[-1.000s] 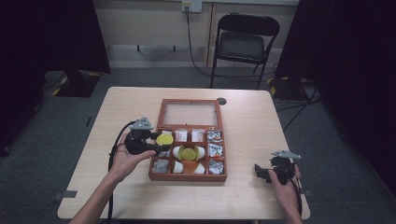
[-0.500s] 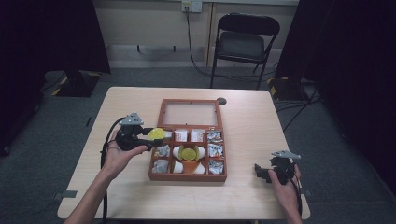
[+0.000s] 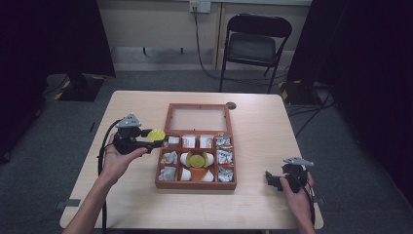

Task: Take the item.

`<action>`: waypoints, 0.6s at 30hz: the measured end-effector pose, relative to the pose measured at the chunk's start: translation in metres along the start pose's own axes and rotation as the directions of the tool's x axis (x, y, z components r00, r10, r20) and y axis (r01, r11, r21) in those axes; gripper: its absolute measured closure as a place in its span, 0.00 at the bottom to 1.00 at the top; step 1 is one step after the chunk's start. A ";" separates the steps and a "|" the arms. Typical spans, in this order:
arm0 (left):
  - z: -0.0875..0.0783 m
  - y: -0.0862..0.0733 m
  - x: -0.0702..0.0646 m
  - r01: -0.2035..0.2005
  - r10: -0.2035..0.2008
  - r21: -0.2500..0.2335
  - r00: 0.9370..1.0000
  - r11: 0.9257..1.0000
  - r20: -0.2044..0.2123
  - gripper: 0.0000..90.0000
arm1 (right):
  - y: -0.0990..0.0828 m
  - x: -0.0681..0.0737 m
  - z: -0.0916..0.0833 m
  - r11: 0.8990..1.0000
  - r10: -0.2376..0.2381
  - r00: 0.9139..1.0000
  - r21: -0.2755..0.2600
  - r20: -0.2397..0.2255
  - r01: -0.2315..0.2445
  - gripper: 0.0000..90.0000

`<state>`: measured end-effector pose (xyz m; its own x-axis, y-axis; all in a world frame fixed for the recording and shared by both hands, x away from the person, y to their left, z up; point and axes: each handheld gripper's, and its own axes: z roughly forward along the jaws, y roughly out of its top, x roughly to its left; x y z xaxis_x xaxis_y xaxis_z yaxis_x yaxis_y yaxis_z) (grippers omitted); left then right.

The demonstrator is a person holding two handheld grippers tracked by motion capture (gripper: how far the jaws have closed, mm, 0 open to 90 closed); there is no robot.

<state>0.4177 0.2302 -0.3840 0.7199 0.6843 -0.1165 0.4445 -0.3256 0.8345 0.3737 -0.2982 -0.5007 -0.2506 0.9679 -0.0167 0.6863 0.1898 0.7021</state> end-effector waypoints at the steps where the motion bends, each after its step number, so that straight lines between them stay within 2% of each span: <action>1: 0.000 0.000 0.001 0.002 -0.002 0.000 1.000 1.000 -0.005 0.42 | 0.000 0.000 0.000 1.000 0.000 1.000 0.000 0.000 0.000 0.00; 7: -0.004 -0.004 0.010 0.021 -0.021 -0.003 0.999 1.000 -0.042 0.42 | 0.000 0.000 0.000 1.000 0.000 1.000 0.000 0.000 0.000 0.00; 18: -0.009 -0.014 0.030 0.065 -0.065 0.001 0.993 0.998 -0.101 0.42 | 0.000 0.000 0.000 1.000 0.000 1.000 0.000 0.000 0.000 0.00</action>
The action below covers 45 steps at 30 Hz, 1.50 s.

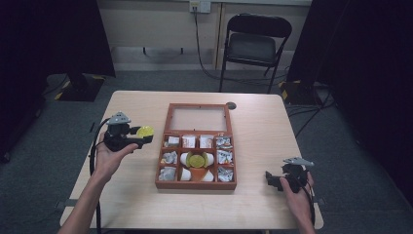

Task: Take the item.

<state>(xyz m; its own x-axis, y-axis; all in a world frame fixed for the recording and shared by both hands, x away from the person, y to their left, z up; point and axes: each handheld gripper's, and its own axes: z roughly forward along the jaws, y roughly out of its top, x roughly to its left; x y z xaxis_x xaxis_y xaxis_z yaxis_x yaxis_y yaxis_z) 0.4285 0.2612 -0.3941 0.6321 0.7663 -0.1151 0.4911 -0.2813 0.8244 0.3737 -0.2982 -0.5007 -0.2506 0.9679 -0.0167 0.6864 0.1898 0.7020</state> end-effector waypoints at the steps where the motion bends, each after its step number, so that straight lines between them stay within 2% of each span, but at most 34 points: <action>1: 0.000 -0.001 0.001 0.000 0.000 0.004 1.000 1.000 -0.006 0.42 | 0.000 0.000 0.000 1.000 0.000 1.000 0.000 0.000 0.000 0.00; 5: 0.002 -0.007 0.008 0.000 0.001 0.022 1.000 1.000 -0.027 0.42 | 0.000 0.000 0.000 1.000 0.000 1.000 0.000 0.000 0.000 0.00; 13: 0.004 -0.017 0.022 0.031 -0.028 0.041 0.998 0.999 -0.058 0.42 | 0.000 0.000 0.000 1.000 0.000 1.000 0.000 0.000 0.000 0.00; 23: 0.021 -0.035 0.035 0.064 -0.056 0.096 0.995 0.993 -0.081 0.42 | 0.000 0.000 0.000 1.000 0.000 1.000 0.000 0.000 0.000 0.00; 36: 0.046 -0.051 0.035 0.054 -0.040 0.192 0.996 0.980 -0.076 0.42 | 0.000 0.000 0.000 1.000 0.000 1.000 0.000 0.000 0.000 0.00; 40: 0.054 -0.055 0.035 0.049 -0.030 0.238 0.996 0.970 -0.081 0.42 | 0.000 0.000 0.000 1.000 0.000 1.000 0.000 0.000 0.000 0.00; 41: 0.056 -0.056 0.034 0.051 -0.029 0.238 0.995 0.970 -0.093 0.42 | 0.000 0.000 0.000 1.000 0.000 1.000 0.000 0.000 0.000 0.00; 45: 0.057 -0.057 0.036 0.058 -0.037 0.237 0.995 0.970 -0.091 0.42 | 0.000 0.000 0.000 1.000 0.003 1.000 0.001 -0.001 -0.003 0.00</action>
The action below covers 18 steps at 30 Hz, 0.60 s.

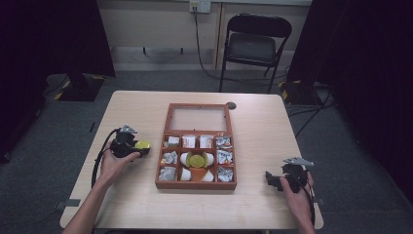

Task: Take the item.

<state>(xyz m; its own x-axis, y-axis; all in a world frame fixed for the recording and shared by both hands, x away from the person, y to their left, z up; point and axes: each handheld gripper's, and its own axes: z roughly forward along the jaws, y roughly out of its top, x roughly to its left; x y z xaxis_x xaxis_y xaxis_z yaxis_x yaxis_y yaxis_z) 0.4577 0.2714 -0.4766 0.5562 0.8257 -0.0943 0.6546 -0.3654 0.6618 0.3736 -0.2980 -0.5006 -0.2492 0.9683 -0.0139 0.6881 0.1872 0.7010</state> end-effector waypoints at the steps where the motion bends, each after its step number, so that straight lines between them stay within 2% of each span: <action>1: 0.000 0.000 0.001 0.003 -0.003 -0.003 1.000 1.000 0.002 0.42 | 0.000 0.000 0.000 1.000 0.000 1.000 -0.001 0.000 0.000 0.00; 13: 0.002 -0.001 0.004 0.033 -0.033 -0.011 0.999 0.999 0.019 0.41 | 0.000 0.000 0.000 1.000 0.000 1.000 0.000 0.000 0.000 0.00; 18: 0.004 -0.002 0.004 0.042 -0.042 -0.003 0.999 0.999 0.008 0.35 | 0.000 0.000 0.000 1.000 0.000 1.000 0.000 0.000 0.000 0.00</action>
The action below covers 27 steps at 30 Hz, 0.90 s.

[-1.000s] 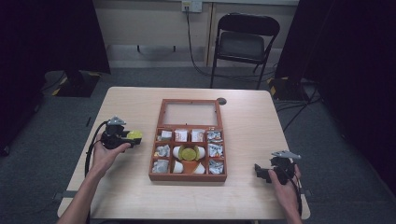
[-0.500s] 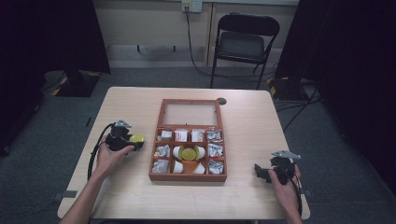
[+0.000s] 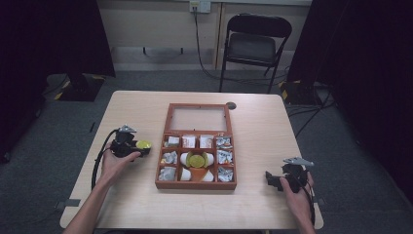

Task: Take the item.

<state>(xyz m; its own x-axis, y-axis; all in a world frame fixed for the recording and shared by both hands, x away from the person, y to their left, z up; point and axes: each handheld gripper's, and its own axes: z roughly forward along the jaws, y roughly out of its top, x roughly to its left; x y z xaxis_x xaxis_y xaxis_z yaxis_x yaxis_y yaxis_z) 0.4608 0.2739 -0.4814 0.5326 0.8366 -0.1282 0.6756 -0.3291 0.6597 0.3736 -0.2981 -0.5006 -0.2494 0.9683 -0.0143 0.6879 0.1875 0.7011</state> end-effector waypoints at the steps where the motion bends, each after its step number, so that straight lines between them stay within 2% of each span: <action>1: 0.000 0.000 0.001 0.003 -0.003 -0.004 1.000 1.000 0.000 0.34 | 0.000 0.000 0.000 1.000 0.000 1.000 0.000 0.000 0.000 0.00; 5: -0.002 0.000 0.002 0.006 -0.006 -0.015 1.000 1.000 0.007 0.27 | 0.000 0.000 0.000 1.000 0.000 1.000 0.000 0.000 0.000 0.00; 8: -0.002 0.000 0.002 0.014 -0.015 -0.029 1.000 0.999 -0.004 0.22 | 0.000 0.000 0.000 1.000 0.000 1.000 0.000 0.000 0.000 0.00; 13: -0.004 0.000 0.003 0.016 -0.016 -0.042 1.000 0.999 0.003 0.18 | 0.000 0.000 0.000 1.000 0.000 1.000 0.000 0.000 0.000 0.00; 22: -0.010 -0.001 0.003 0.006 -0.005 -0.071 1.000 0.997 0.013 0.18 | 0.000 0.000 0.000 1.000 0.000 1.000 0.000 0.000 0.000 0.00; 27: -0.018 -0.001 0.005 0.015 -0.013 -0.104 1.000 0.994 0.021 0.18 | 0.000 0.000 0.000 1.000 0.000 1.000 0.000 0.000 0.000 0.00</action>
<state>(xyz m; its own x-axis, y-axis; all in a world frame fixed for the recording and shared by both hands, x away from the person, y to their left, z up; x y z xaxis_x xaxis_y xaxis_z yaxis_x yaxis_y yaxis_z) 0.4530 0.2862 -0.4691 0.5345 0.8313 -0.1521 0.6270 -0.2694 0.7310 0.3736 -0.2981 -0.5006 -0.2493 0.9683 -0.0143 0.6880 0.1875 0.7011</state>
